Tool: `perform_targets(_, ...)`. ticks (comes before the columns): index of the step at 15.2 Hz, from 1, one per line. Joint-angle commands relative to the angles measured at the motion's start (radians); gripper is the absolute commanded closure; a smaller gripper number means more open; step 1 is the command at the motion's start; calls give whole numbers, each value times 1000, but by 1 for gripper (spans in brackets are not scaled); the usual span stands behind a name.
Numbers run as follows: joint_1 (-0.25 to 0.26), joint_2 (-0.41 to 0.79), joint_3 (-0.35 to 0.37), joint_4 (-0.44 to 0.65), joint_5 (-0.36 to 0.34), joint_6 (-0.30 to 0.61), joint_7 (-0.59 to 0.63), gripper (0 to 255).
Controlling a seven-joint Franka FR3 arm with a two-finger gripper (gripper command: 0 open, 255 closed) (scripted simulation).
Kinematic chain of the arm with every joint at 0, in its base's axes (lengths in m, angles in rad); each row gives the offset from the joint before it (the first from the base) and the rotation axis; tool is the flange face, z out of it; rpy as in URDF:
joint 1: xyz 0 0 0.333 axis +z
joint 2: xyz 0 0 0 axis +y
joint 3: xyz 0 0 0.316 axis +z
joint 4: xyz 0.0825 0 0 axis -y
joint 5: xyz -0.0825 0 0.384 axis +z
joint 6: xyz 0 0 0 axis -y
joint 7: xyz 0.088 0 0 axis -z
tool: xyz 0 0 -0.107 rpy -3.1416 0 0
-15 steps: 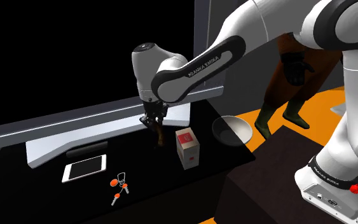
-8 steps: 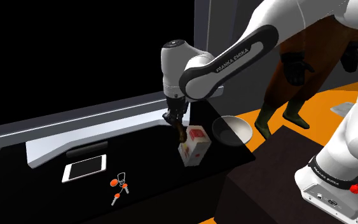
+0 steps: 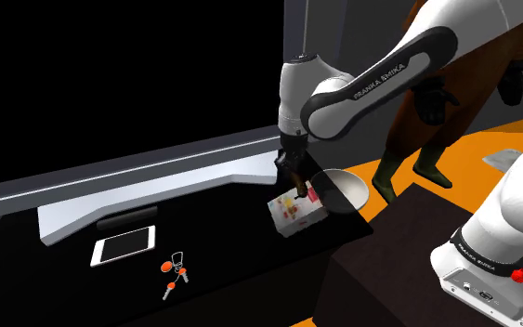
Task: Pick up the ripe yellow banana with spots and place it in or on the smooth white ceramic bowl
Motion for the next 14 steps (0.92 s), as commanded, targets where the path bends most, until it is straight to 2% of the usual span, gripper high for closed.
perform_targets(1, -16, -69, -17, -73, 39, 10, -61, 255)
perform_targets(7, -48, -238, -103, -254, 109, 29, -235, 255)
perform_targets(12, -79, -364, -193, -379, 123, 27, -372, 255)
perform_targets(14, -83, -362, -200, -394, 121, 43, -381, 255)
